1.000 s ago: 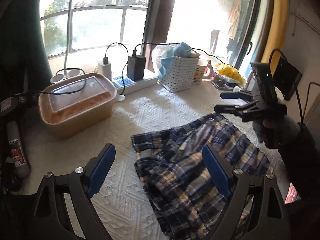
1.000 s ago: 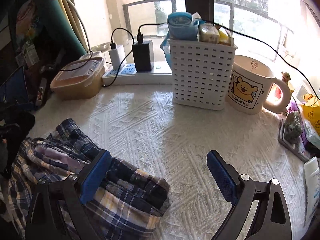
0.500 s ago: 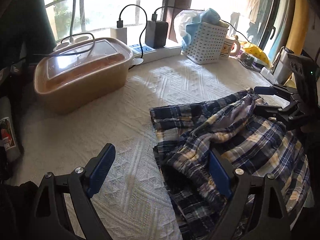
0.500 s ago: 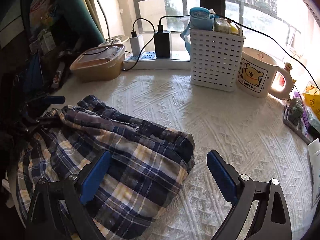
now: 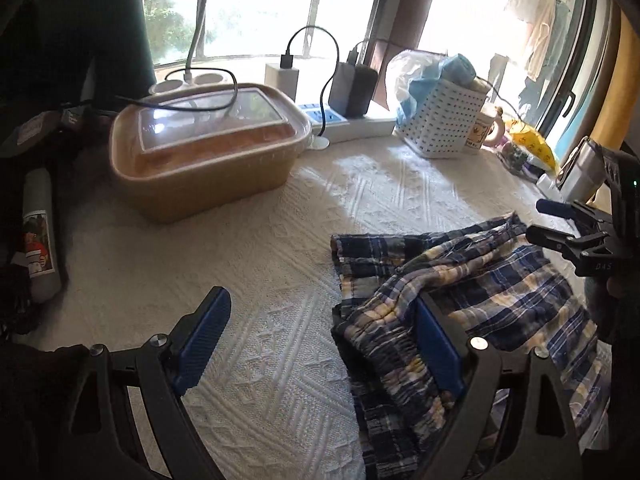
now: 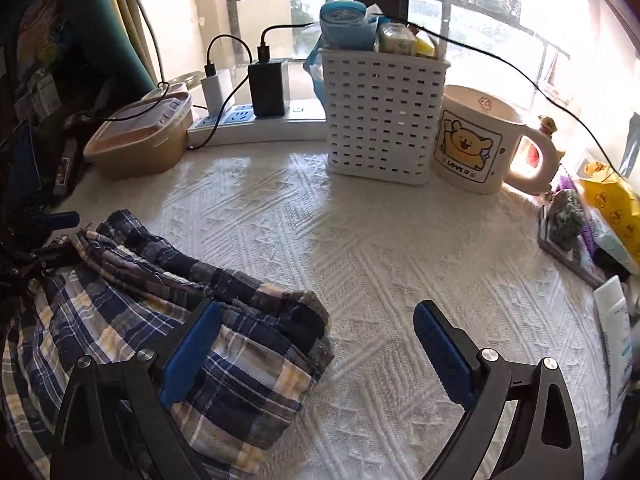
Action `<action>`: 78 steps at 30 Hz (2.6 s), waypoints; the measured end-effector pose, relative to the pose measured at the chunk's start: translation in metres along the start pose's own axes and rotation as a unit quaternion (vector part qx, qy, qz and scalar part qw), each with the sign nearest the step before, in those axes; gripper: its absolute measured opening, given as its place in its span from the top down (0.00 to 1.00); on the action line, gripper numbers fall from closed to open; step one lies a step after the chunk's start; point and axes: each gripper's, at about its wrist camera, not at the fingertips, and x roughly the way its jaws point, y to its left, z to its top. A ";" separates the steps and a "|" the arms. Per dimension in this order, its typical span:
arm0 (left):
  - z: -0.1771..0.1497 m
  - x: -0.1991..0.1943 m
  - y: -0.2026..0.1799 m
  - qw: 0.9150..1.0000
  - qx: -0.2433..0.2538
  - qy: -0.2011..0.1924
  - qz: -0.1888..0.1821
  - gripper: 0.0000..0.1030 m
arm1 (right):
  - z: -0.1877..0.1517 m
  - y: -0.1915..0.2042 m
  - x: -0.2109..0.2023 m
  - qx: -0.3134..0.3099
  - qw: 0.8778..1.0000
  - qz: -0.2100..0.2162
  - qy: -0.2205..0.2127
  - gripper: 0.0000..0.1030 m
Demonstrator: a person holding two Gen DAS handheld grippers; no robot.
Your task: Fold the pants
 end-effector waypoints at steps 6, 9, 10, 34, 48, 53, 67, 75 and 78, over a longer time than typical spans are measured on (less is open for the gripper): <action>0.000 -0.048 0.002 0.999 -0.013 -0.046 0.004 0.13 | -0.025 0.005 -0.069 0.003 0.999 0.020 -0.033 0.05; -0.007 -0.065 0.000 0.998 -0.015 -0.056 0.006 0.13 | -0.049 0.008 -0.092 0.009 0.999 0.016 -0.029 0.05; -0.011 -0.069 -0.002 0.998 -0.014 -0.057 0.006 0.13 | -0.059 0.010 -0.097 0.009 1.000 0.012 -0.026 0.05; -0.113 -0.117 -0.026 0.998 -0.044 -0.036 -0.027 0.13 | -0.180 0.107 -0.112 -0.016 1.000 -0.011 0.003 0.61; -0.120 -0.111 -0.041 0.998 -0.042 -0.012 -0.034 0.13 | -0.190 0.107 -0.150 -0.015 1.000 0.023 -0.015 0.98; -0.111 -0.107 -0.055 0.999 -0.022 -0.008 -0.036 0.13 | -0.204 0.107 -0.137 -0.004 0.999 0.043 0.018 0.96; -0.096 -0.088 -0.155 0.995 0.032 0.000 -0.092 0.13 | -0.159 0.035 -0.182 -0.016 0.994 0.082 -0.072 0.09; -0.111 -0.036 -0.206 0.994 0.079 0.060 -0.049 0.13 | -0.097 0.009 -0.101 -0.030 0.992 0.119 -0.043 0.10; -0.125 -0.023 -0.208 0.992 0.092 0.089 -0.023 0.13 | -0.083 0.006 -0.062 -0.046 0.994 0.104 0.003 0.13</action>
